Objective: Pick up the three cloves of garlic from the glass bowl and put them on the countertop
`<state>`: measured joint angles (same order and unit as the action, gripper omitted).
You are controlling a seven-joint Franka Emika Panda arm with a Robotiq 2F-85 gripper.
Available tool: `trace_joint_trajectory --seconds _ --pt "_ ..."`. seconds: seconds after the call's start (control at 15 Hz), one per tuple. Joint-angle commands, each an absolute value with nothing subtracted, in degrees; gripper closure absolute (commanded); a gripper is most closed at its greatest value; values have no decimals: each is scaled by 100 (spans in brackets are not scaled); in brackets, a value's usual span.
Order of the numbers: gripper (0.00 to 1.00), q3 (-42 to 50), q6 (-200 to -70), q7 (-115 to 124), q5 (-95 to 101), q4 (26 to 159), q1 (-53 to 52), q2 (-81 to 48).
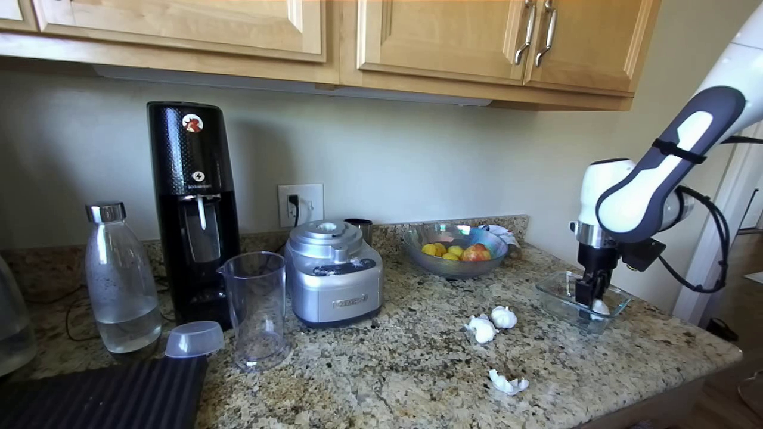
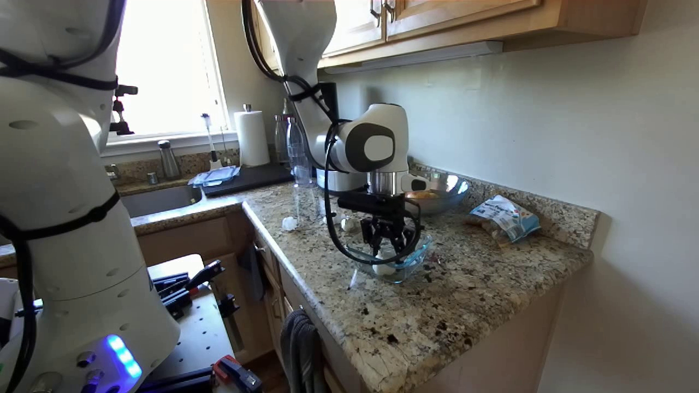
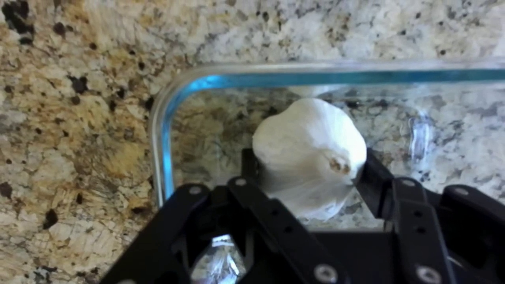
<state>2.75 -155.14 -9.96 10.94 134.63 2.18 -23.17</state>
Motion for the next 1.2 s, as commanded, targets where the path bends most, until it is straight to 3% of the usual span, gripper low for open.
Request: trace_joint_trajectory --seconds 0.0,0.67,1.13 --pt "62 306 -15603 -758 1096 13741 133 -1974" --pt "62 64 -15518 -353 1044 13991 -61 -526" --pt "62 -443 -15507 524 893 13609 -627 -650"
